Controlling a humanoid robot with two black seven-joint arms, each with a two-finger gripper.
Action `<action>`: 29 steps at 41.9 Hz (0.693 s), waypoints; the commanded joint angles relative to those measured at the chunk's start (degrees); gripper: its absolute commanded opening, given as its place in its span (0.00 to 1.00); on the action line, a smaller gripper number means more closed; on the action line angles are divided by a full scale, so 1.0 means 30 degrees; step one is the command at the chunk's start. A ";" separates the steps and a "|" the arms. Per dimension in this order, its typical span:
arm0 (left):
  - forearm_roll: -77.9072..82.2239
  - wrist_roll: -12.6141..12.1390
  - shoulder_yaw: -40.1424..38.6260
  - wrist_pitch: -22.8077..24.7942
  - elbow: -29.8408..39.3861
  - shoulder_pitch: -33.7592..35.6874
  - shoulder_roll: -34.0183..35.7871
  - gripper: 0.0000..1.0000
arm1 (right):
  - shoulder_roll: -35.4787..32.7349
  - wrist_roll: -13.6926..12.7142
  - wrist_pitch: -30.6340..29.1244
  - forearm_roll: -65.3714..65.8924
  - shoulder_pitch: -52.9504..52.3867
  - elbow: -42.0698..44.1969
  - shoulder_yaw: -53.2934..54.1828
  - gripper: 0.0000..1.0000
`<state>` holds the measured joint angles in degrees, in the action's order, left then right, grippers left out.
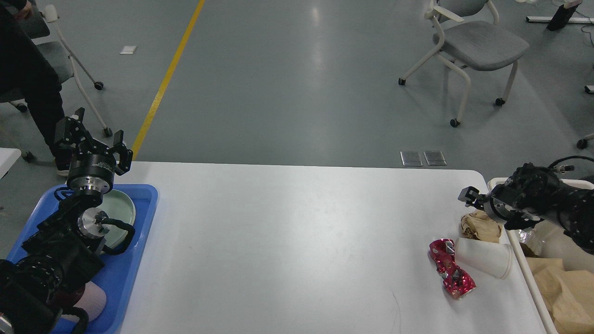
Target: Tidy desktop
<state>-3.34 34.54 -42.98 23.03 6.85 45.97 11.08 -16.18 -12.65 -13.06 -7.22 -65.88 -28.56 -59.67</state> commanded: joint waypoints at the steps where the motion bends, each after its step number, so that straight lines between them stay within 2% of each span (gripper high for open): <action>1: -0.0001 0.0000 0.0000 0.0000 0.0001 0.0000 0.0000 0.97 | 0.0149 -0.0001 0.1247 -0.0024 0.0661 0.0174 0.0613 1.00; 5: -0.0001 0.0000 0.0000 0.0000 0.0001 0.0000 0.0000 0.97 | 0.0442 -0.0001 0.1892 -0.0025 0.1041 0.0204 0.0643 0.98; 11: -0.0001 0.0000 0.0000 0.0000 0.0001 0.0000 0.0000 0.97 | 0.0736 -0.0030 0.2566 -0.0025 0.1511 0.0204 0.0672 0.80; 12: -0.0001 0.0000 0.0000 0.0000 0.0001 0.0000 0.0000 0.97 | 0.0765 -0.0030 0.2712 -0.0054 0.1569 0.0204 0.0672 0.72; 18: -0.0001 0.0000 0.0000 0.0000 0.0001 0.0000 0.0000 0.97 | 0.0824 -0.0089 0.2772 -0.0083 0.1658 0.0116 0.0672 0.43; 22: -0.0001 0.0000 0.0000 0.0000 0.0001 0.0000 0.0000 0.97 | 0.0824 -0.0089 0.2743 -0.0083 0.1629 -0.0059 0.0672 0.16; 25: -0.0001 0.0000 0.0000 0.0000 0.0001 0.0000 0.0000 0.97 | 0.0824 -0.0089 0.2684 -0.0083 0.1571 -0.0206 0.0730 0.01; 29: -0.0001 0.0000 0.0000 0.0000 0.0001 0.0000 0.0000 0.97 | 0.0767 -0.0118 0.2333 -0.0083 0.0665 -0.2221 0.1286 0.00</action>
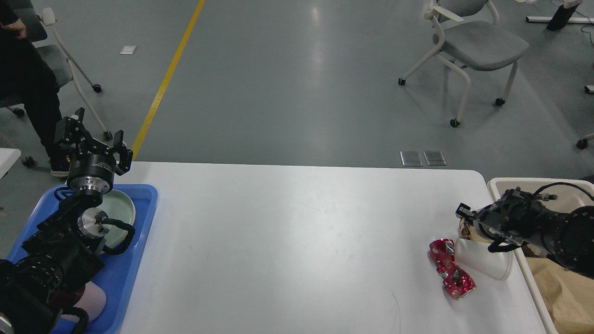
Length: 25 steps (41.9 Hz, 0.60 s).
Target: Tidy desktop
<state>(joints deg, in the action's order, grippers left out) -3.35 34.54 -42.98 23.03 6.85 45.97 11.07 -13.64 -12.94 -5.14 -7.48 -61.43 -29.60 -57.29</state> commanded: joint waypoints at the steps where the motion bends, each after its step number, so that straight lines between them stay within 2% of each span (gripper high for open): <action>1: 0.0004 0.0000 0.0000 0.0000 0.0001 -0.0001 0.0000 0.97 | -0.0229 0.0008 -0.0309 0.0004 -0.1258 -0.2607 0.0522 0.00; 18: 0.0004 0.0000 0.0000 0.0000 0.0001 -0.0001 0.0000 0.97 | -0.3890 0.0008 -0.0191 0.0004 -0.9022 -0.9261 0.0757 0.00; 25: 0.0004 0.0000 0.0000 0.0000 0.0001 -0.0001 0.0000 0.97 | -0.4859 0.0008 -0.0863 0.0033 -1.1135 -1.0525 0.0465 0.00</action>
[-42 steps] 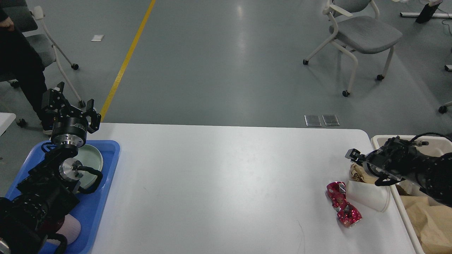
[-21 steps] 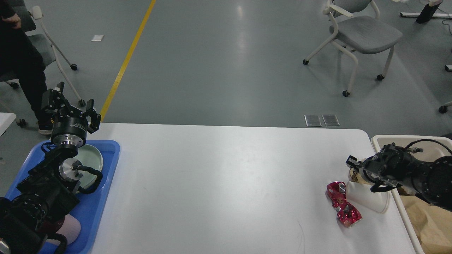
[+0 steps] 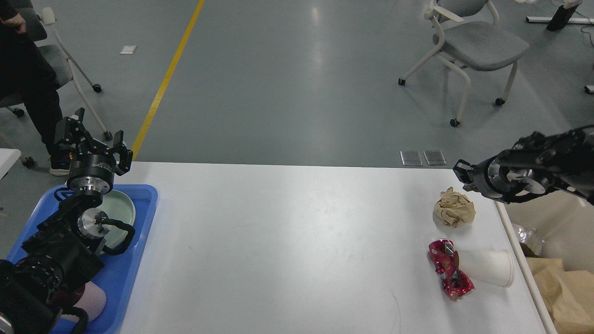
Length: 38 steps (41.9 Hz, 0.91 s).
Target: Tidy desktop
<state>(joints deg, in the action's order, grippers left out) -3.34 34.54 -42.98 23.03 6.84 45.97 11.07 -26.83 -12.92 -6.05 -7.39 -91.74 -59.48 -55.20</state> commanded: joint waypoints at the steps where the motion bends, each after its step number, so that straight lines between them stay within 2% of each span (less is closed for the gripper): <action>1: 0.0000 0.0000 0.0000 0.0000 0.0005 0.0000 0.0001 0.97 | -0.0462 0.0000 -0.0795 0.0002 -0.1060 -0.0506 -0.0262 0.00; 3: 0.0000 0.0000 0.0000 0.0000 0.0005 0.0000 0.0001 0.97 | -0.0462 0.0029 -0.1032 0.0002 -0.1089 -0.0330 -0.0349 0.00; 6: 0.0000 0.0000 0.0000 0.0000 0.0005 0.0000 0.0001 0.97 | -0.0462 0.0059 -0.0681 0.0060 -0.1002 0.0195 -0.0292 0.78; 7: 0.0000 0.0000 0.0000 0.0000 0.0005 0.0000 0.0001 0.97 | -0.0462 0.0059 -0.0564 0.0002 -0.0886 0.0488 -0.0175 0.98; 16: 0.0000 0.0000 0.0000 0.0000 0.0005 0.0000 0.0001 0.97 | -0.0286 0.0088 -0.0622 -0.0028 0.0463 0.1018 -0.0086 1.00; 21: 0.0000 0.0000 0.0000 0.0000 0.0005 0.0000 0.0001 0.97 | -0.0461 0.0088 -0.1644 -0.0028 -0.0325 0.0404 -0.0349 1.00; 24: 0.0000 0.0000 0.0000 0.0000 0.0005 0.0000 0.0001 0.97 | -0.0666 0.0088 -0.3252 -0.0028 -0.1729 0.0140 -0.0642 1.00; 33: 0.0000 0.0000 0.0000 0.0000 0.0004 0.0000 0.0001 0.97 | -0.1106 0.0088 -1.0430 -0.0057 -0.6563 -0.0095 -0.2194 1.00; 38: 0.0000 0.0000 0.0000 0.0000 0.0005 0.0000 0.0001 0.97 | -0.0931 0.0088 -1.2279 -0.0204 -0.8966 -0.0475 -0.3161 1.00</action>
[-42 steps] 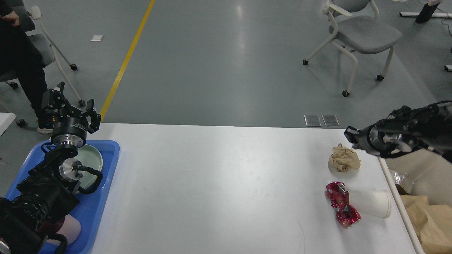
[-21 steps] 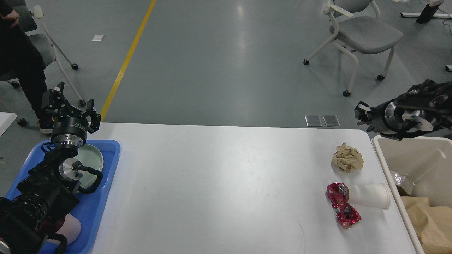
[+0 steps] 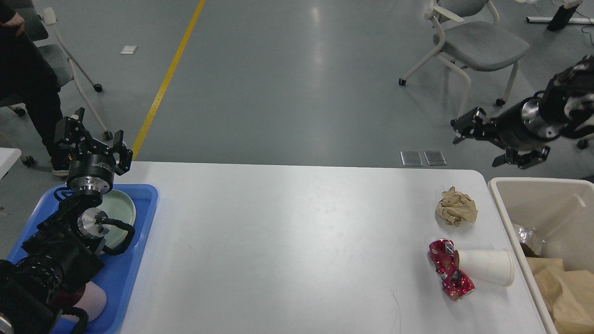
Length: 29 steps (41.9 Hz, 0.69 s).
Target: Tidy desktop
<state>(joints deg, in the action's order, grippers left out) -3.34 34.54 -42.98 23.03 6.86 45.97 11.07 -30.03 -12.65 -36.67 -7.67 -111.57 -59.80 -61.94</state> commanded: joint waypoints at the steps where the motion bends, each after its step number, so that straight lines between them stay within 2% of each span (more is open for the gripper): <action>1: -0.0001 0.0000 0.0000 0.0000 -0.0002 0.0000 0.0000 0.97 | 0.0224 -0.0003 -0.2306 -0.0108 -0.2767 -0.0486 -0.1002 1.00; 6: -0.0001 0.0000 0.0000 0.0000 -0.0002 0.0000 0.0000 0.97 | 0.0371 -0.0003 -0.2660 -0.0108 -0.3591 -0.0985 -0.1267 1.00; 12: -0.0001 0.0000 0.0000 0.0000 -0.0002 0.0000 0.0000 0.97 | 0.0342 -0.0003 -0.1550 -0.0136 -0.2541 -0.0284 -0.1179 1.00; 19: -0.0001 0.0000 0.0000 0.0000 -0.0002 0.0000 0.0000 0.97 | 0.0400 -0.0003 0.2723 -0.0137 0.2553 0.2058 -0.1004 1.00; 20: -0.0001 0.0000 0.0000 0.0000 -0.0002 0.0000 0.0000 0.97 | 0.0488 -0.0003 0.4123 -0.0137 0.4127 0.2758 -0.0858 1.00; 24: -0.0001 0.0000 0.0000 0.0000 -0.0002 0.0000 0.0000 0.97 | 0.1219 -0.0003 0.7000 -0.0137 0.7299 0.4255 0.0106 1.00; 29: -0.0001 0.0000 0.0000 0.0000 -0.0002 0.0000 0.0000 0.97 | 0.2010 -0.0032 0.9290 -0.0167 1.1080 0.6131 0.1981 1.00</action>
<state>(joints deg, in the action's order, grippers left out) -3.33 34.54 -42.98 23.03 6.87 45.96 11.08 -26.31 -12.65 -16.02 -8.11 -89.55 -46.90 -61.08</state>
